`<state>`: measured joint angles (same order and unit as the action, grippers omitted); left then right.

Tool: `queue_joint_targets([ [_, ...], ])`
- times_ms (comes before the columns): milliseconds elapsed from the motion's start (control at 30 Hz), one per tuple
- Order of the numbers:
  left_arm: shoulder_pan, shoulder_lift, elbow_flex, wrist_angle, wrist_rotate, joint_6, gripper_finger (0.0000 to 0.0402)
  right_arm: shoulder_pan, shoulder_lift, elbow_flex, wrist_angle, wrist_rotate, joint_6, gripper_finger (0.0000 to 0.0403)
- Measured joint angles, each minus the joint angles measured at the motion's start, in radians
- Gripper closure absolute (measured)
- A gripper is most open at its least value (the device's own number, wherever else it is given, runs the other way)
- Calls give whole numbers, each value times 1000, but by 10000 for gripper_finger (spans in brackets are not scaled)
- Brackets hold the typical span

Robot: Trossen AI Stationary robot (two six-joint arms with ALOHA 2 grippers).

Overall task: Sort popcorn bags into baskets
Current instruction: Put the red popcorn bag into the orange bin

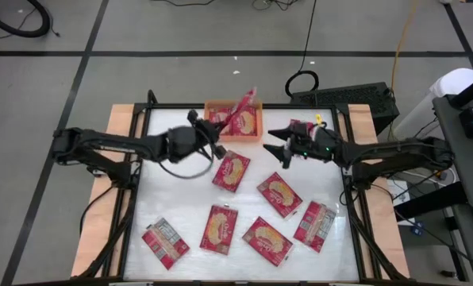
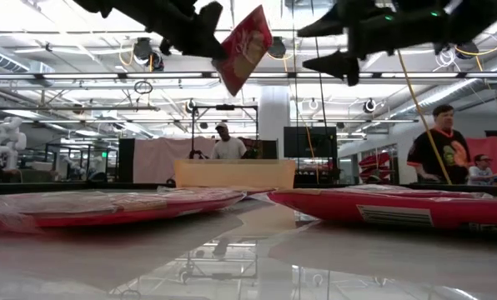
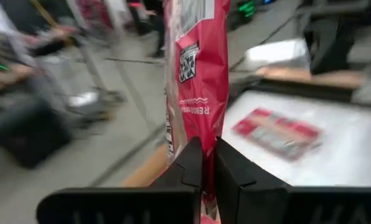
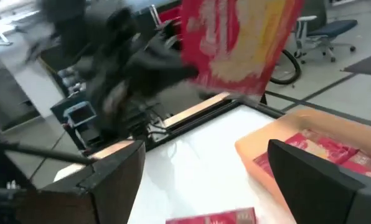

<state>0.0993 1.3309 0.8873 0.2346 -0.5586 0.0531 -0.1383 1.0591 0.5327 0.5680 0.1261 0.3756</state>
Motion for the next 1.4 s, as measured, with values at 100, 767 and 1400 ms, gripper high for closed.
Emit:
queue_joint_targets([
  [100, 84, -30, 0, -39, 184, -80, 387, 40, -22, -87, 122, 0, -4, 71],
  [767, 255, -30, -430, 419, 269, -643, 382, 184, -26, -260, 325, 115, -190, 88],
  [1400, 351, 91, -435, 439, 348, -729, 372, 186, -26, -260, 334, 116, -220, 88],
])
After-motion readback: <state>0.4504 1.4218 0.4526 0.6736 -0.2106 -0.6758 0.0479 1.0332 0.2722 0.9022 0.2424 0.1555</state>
